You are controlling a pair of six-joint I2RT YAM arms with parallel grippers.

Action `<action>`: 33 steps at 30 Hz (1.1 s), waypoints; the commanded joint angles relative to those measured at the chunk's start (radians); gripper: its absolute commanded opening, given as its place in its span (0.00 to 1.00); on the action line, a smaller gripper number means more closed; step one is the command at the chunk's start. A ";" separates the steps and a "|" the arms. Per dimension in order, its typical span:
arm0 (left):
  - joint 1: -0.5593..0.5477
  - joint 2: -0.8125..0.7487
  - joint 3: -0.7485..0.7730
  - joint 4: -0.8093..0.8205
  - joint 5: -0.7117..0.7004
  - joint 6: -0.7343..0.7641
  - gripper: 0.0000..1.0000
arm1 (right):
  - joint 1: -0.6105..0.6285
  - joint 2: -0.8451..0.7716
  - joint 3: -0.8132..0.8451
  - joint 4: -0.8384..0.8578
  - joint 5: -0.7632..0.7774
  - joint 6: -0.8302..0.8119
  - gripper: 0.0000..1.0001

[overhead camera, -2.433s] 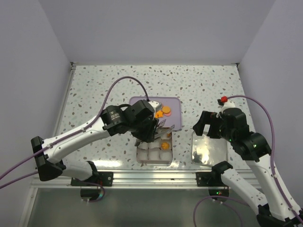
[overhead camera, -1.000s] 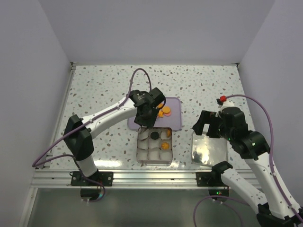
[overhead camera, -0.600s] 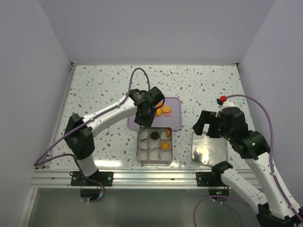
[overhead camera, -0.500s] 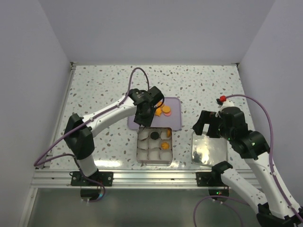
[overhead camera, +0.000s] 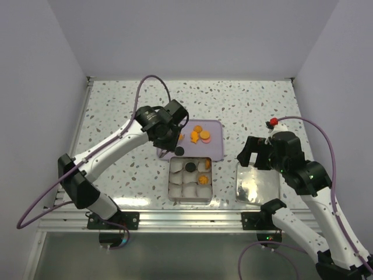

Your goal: Pack the cookies

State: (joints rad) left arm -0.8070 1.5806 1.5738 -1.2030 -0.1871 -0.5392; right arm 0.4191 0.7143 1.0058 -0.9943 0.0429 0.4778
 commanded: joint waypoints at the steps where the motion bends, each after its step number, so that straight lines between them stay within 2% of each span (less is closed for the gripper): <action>1: 0.003 -0.102 -0.007 -0.036 -0.002 0.016 0.34 | 0.003 0.004 0.008 0.034 0.006 -0.007 0.99; 8: -0.008 -0.266 -0.139 -0.017 0.090 0.010 0.32 | 0.003 0.004 -0.001 0.040 -0.008 0.002 0.99; 15: -0.075 -0.404 -0.256 0.059 0.183 0.010 0.29 | 0.003 0.002 -0.009 0.045 -0.029 0.021 0.99; 17: -0.101 -0.412 -0.268 0.059 0.209 0.002 0.29 | 0.003 -0.004 -0.012 0.042 -0.031 0.024 0.99; 26: -0.143 -0.409 -0.287 0.025 0.161 -0.034 0.28 | 0.004 -0.030 -0.019 0.019 -0.025 0.033 0.99; 33: -0.144 -0.358 -0.227 0.045 0.074 -0.054 0.45 | 0.003 -0.035 -0.016 0.014 -0.021 0.033 0.99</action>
State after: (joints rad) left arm -0.9451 1.1942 1.2911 -1.1984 -0.0635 -0.5686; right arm 0.4191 0.6819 0.9878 -0.9874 0.0311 0.4980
